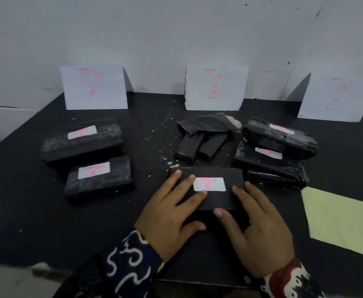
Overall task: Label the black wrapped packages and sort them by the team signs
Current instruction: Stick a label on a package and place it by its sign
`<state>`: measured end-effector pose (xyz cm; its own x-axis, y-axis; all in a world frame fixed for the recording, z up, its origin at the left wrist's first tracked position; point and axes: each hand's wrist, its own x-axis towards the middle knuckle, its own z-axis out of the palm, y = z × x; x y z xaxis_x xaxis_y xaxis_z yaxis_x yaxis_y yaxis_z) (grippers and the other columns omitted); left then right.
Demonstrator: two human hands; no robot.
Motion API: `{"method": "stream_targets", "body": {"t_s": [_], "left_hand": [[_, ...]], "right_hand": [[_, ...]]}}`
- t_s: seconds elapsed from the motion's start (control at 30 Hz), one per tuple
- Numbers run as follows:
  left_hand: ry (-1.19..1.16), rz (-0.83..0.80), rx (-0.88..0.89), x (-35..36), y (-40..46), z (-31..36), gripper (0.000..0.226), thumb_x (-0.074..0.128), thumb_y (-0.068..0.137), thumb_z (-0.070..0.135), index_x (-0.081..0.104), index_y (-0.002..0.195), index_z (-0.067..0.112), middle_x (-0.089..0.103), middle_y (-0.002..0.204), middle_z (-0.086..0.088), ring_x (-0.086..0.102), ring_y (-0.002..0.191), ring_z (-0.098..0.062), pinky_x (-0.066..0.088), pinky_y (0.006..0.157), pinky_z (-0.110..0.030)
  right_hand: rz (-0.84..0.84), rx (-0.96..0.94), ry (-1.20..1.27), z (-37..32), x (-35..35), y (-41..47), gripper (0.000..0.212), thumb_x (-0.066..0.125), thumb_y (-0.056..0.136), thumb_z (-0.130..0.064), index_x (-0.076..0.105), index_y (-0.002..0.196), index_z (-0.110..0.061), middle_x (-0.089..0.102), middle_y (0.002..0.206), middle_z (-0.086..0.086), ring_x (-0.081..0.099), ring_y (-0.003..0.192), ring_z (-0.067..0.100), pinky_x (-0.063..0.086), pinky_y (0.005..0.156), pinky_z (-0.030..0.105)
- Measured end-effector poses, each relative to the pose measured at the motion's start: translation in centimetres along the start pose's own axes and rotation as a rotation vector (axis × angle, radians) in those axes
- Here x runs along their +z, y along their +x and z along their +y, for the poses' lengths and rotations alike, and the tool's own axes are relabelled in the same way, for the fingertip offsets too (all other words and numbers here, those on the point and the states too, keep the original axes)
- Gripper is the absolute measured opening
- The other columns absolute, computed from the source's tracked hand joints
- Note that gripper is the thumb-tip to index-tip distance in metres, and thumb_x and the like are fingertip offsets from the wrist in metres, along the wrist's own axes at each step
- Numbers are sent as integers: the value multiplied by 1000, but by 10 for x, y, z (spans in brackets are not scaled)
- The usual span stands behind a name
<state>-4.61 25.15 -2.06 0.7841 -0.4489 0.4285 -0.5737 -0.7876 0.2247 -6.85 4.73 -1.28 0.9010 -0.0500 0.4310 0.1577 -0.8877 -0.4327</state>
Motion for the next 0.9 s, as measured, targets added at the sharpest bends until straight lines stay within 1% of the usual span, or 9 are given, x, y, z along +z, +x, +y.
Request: {"method": "stream_targets", "body": {"t_s": [0.1,0.27,0.37,0.5,0.63,0.73,0.77,0.83,0.9], "left_hand": [[-3,23,-19,-1,-3,-1,55,55,87,50,49,134,23,46,146,-4,30,142,-30,47,97,-55],[1,146,-48,-17,-15,-9,49,52,94,45,56,133,16,50,143,-5,36,139,-26,45,101,-51],[27,235,-47,-31,-21,-21,51,52,96,43,59,130,7,53,140,-9,40,137,-28,39,109,-43],[108,300,-122,-54,-35,-48,52,50,95,42,58,129,3,54,137,-12,43,134,-31,33,113,-40],[209,252,-257,-66,-50,-78,54,49,91,42,57,130,6,54,137,-11,42,133,-31,32,113,-40],[256,213,-314,-68,-56,-90,54,48,90,42,58,128,7,55,136,-11,41,133,-31,34,111,-45],[261,207,-348,-70,-58,-92,54,48,89,43,58,129,8,54,136,-10,40,134,-31,35,110,-49],[283,189,-439,-73,-58,-92,54,45,87,45,57,130,14,52,139,-6,38,136,-28,34,107,-60],[310,178,-491,-74,-58,-90,54,43,85,47,56,129,18,52,139,-3,37,136,-26,26,108,-64]], "right_hand": [[15,-27,67,-5,1,0,60,50,82,-61,69,118,-17,58,136,10,63,110,29,52,88,37],[33,-108,215,-17,1,11,56,53,84,-53,65,124,-16,55,138,3,59,116,18,40,98,20],[59,-163,313,-32,3,18,55,55,85,-49,61,129,-16,52,140,1,52,125,13,38,105,21],[39,-204,377,-47,12,25,56,55,87,-49,57,133,-17,49,141,-1,47,128,11,45,103,31],[-73,-193,345,-52,23,29,61,49,86,-57,53,137,-23,46,142,-7,44,130,9,36,104,23],[-145,-171,322,-51,28,29,63,47,85,-61,50,138,-28,47,142,-7,44,132,12,41,107,39],[-154,-169,314,-50,29,29,63,46,85,-62,50,137,-28,48,141,-7,46,130,14,42,106,40],[-171,-164,297,-46,31,28,63,46,84,-62,51,137,-27,49,139,-6,48,127,14,42,103,34],[-196,-155,278,-42,32,27,64,45,84,-63,51,137,-27,50,139,-6,48,127,13,39,103,29]]}}
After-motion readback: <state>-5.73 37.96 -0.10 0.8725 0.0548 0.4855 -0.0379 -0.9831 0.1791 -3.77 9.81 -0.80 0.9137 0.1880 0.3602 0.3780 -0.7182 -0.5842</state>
